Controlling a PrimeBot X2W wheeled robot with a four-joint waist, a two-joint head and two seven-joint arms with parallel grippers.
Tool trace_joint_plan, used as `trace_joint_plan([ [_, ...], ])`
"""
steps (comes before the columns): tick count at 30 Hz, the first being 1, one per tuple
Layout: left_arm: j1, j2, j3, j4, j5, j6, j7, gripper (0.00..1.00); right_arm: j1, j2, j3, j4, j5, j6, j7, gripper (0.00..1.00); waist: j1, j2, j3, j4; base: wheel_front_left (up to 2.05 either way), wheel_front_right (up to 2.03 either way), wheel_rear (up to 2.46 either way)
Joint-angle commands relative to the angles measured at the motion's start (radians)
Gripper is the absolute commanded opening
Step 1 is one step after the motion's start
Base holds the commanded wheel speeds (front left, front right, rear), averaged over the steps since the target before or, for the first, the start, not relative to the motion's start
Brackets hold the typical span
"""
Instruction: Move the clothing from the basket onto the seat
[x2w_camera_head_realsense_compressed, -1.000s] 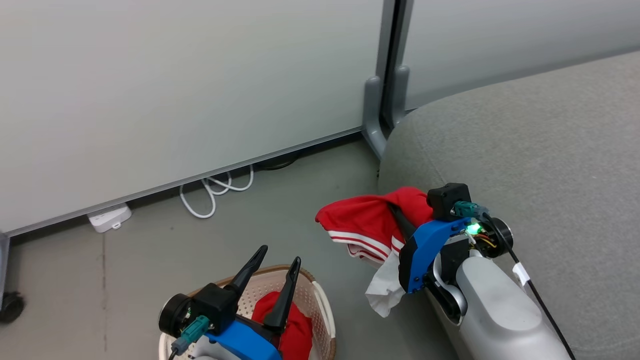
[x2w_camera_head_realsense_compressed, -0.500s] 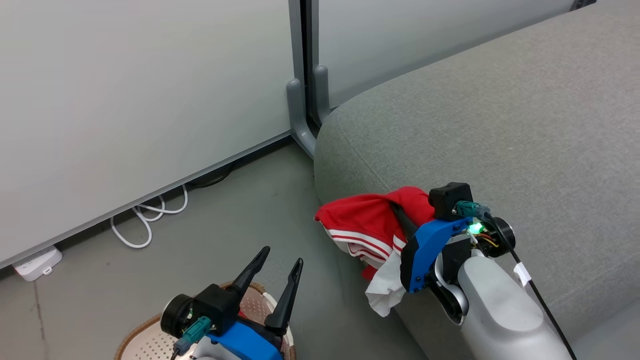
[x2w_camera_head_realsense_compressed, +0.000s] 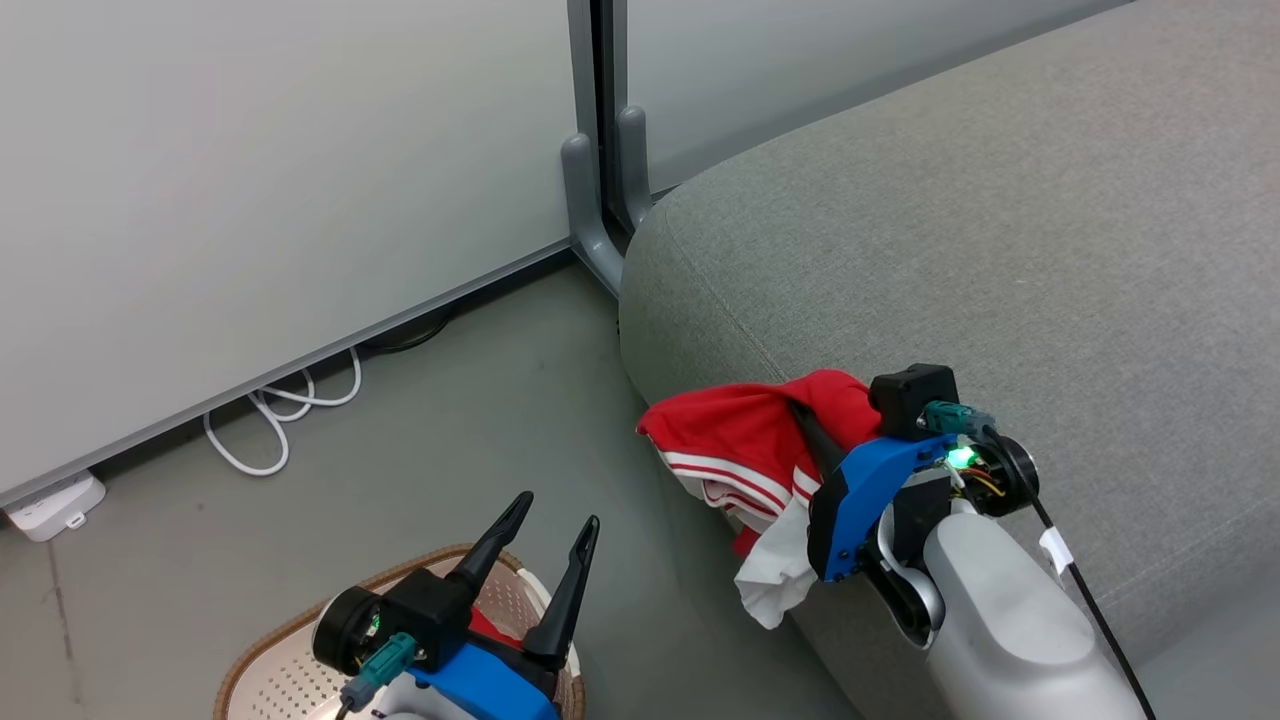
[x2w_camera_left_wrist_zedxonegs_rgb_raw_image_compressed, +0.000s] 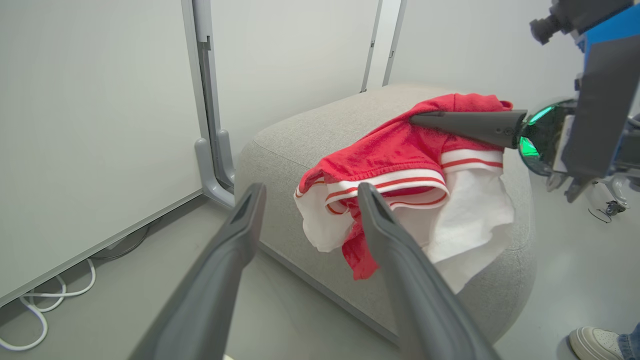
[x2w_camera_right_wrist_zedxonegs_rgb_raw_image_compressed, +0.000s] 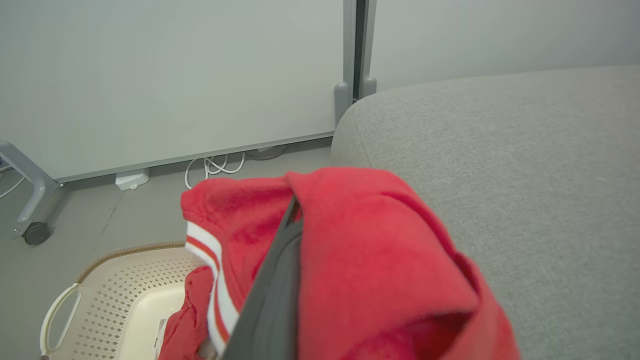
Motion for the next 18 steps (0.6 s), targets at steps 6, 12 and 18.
trace_joint_plan([
  [6,-0.033,0.020,-0.005,-0.012,0.009,-0.004,-0.003,1.00,-0.060,-0.002,-0.092,-0.001,-0.032,-0.001,0.004,0.00,0.0000,0.0000,0.056,0.026,0.00,0.00,0.00],
  [12,-0.112,0.054,-0.035,-0.038,0.031,-0.004,-0.003,1.00,-0.224,-0.081,-0.265,-0.029,-0.094,-0.001,0.041,0.00,0.0000,0.0000,0.194,0.068,0.00,0.00,0.00],
  [18,-0.243,0.101,-0.087,-0.077,0.049,-0.003,-0.003,1.00,-0.381,-0.234,-0.442,-0.073,-0.122,-0.001,0.063,0.00,0.0000,0.0000,0.399,0.134,0.00,0.00,0.00],
])
